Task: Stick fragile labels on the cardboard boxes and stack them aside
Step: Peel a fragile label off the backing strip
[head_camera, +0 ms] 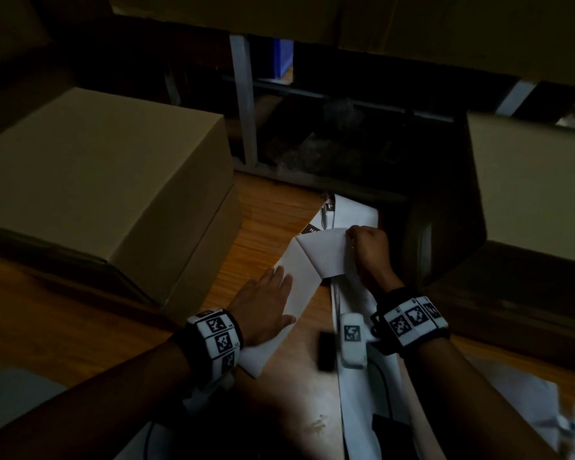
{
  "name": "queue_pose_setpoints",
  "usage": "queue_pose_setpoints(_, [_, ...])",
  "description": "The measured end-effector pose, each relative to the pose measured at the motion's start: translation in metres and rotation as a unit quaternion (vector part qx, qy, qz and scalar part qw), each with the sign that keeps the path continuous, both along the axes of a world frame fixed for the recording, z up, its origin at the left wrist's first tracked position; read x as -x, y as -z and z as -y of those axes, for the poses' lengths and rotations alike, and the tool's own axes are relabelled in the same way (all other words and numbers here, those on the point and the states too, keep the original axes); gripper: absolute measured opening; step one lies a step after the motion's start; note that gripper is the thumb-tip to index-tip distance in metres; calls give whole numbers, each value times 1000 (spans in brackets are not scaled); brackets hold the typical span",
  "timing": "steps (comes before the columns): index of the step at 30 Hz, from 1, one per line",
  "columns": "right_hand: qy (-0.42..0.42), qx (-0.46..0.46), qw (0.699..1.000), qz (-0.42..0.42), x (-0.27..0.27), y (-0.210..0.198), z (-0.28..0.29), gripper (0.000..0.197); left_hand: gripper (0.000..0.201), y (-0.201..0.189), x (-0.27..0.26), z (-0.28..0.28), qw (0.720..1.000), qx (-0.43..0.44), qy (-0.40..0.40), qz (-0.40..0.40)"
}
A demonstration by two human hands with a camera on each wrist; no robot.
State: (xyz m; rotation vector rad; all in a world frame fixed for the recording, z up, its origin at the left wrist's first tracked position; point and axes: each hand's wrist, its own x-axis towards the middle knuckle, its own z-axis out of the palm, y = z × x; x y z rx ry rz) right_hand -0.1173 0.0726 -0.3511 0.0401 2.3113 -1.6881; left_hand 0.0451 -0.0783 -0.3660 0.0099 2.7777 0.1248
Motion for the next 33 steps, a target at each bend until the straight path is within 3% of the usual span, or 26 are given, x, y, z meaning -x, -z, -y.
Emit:
queue_pose_setpoints(3, [-3, 0, 1000, 11, 4, -6, 2, 30, 83, -6, 9, -1, 1000, 0, 0, -6])
queue_pose_setpoints(7, [-42, 9, 999, 23, 3, -10, 4, 27, 56, -20, 30, -9, 995, 20, -34, -93])
queue_pose_setpoints(10, [-69, 7, 998, 8, 0, -13, 5, 24, 52, -16, 43, -14, 986, -42, -64, -146])
queue_pose_setpoints(12, [-79, -19, 997, -14, 0, -17, 6, 25, 56, -10, 46, -16, 989, -35, -65, -126])
queue_pose_setpoints(14, [-72, -55, 995, -43, 3, -23, 6, 28, 57, -3, 47, -15, 994, 34, -37, -101])
queue_pose_setpoints(18, [-10, -77, 994, -73, 11, -38, 5, 29, 56, 2, 45, -14, 990, 93, -1, -106])
queue_pose_setpoints(22, [22, -76, 991, -106, 11, -58, 4, 40, 55, 1, 46, -17, 989, 103, 6, -102])
queue_pose_setpoints(26, [71, -25, 985, -154, 8, -77, 4, 29, 53, 4, 49, -16, 992, 77, -5, -99])
queue_pose_setpoints(29, [112, 65, 977, -168, 8, -84, 4, 22, 54, 0, 48, -17, 991, 85, 10, -101])
queue_pose_setpoints(33, [111, 145, 969, -169, -4, -93, 1, 31, 54, -11, 52, -12, 995, 56, 5, -77])
